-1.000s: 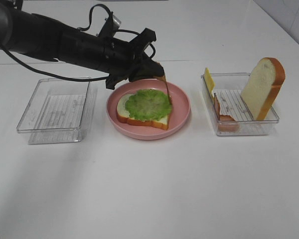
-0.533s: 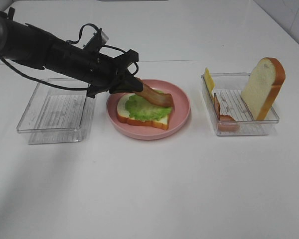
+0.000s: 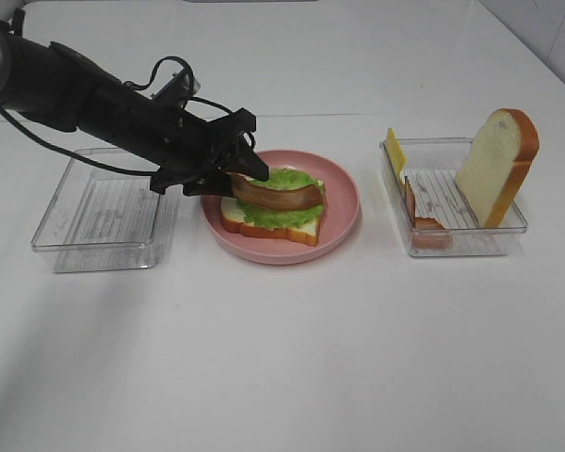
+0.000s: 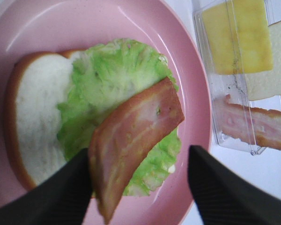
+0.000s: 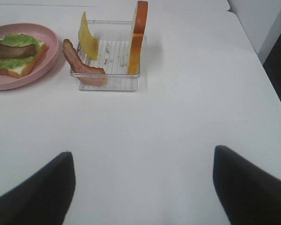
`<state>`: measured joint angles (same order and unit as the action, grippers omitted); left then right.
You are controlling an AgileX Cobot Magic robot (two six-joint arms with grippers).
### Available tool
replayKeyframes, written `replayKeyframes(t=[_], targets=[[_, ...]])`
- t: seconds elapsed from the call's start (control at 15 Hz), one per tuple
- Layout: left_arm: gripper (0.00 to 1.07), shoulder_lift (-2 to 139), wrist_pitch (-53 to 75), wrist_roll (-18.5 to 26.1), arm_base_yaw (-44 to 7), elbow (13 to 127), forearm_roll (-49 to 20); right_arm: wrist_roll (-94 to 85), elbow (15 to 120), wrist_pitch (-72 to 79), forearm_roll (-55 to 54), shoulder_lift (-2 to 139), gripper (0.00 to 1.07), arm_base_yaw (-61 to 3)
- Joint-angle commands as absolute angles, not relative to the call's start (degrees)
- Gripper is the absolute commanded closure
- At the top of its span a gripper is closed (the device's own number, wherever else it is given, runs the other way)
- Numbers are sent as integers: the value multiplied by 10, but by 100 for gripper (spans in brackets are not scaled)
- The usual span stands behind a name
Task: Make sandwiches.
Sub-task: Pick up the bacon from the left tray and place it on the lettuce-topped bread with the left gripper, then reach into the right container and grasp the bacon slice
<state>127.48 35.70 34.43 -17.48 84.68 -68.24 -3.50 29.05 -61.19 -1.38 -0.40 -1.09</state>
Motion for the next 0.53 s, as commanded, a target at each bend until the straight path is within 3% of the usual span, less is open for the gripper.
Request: replayKeyframes(t=[0.07, 0.27, 0.4, 0.53], targets=[[24, 1238, 327, 345, -173, 852, -670, -40, 290, -606, -14, -12, 31, -7], [24, 1161, 293, 342, -173, 852, -539, -40, 290, -606, -14, -12, 31, -7], [24, 1113, 307, 316, -173, 852, -456, -40, 290, -606, -14, -12, 31, -7], [24, 1047, 347, 237, -173, 852, -346, -40, 290, -606, -14, -12, 31, -7]])
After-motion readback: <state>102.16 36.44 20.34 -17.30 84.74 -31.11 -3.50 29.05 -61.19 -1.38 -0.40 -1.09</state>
